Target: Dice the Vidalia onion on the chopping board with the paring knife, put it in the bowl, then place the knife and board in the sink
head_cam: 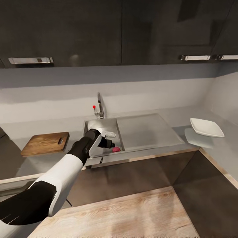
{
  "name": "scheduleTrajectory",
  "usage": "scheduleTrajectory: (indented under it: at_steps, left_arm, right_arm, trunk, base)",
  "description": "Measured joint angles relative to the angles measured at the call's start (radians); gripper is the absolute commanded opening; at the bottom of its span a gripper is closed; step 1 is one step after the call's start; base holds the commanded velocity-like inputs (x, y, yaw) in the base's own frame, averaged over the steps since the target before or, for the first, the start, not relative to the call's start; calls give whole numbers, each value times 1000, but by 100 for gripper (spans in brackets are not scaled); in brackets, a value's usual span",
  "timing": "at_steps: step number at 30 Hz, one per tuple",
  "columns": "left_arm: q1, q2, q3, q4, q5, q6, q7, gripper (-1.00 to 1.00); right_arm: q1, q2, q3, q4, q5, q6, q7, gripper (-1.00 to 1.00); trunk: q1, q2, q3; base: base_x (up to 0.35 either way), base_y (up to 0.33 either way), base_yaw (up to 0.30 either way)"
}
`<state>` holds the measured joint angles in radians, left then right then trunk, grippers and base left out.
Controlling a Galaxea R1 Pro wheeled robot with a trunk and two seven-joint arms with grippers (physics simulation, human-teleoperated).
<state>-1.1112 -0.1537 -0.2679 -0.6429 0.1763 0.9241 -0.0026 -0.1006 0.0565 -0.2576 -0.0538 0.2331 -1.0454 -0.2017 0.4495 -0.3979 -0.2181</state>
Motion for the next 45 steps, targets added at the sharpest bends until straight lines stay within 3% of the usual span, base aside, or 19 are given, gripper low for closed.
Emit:
scheduleTrajectory:
  at_steps: [19,28,45]
  left_arm:
    - [0,-1,-13,1,0,0,-1,100]
    - [0,-5,-18,1,-4,0,-68,100]
    - [0,-3,-18,1,-4,-1,-71,100]
  right_arm:
    - [0,0,0,1,0,0,0,100]
    - [0,0,0,1,0,0,-1,100]
    - [0,0,0,1,0,0,0,100]
  trunk:
    - [0,0,-27]
    - [0,0,-40]
    - [0,0,-64]
  base:
    - [114,-22,0]
    - [34,-8,0]
    - [3,0,0]
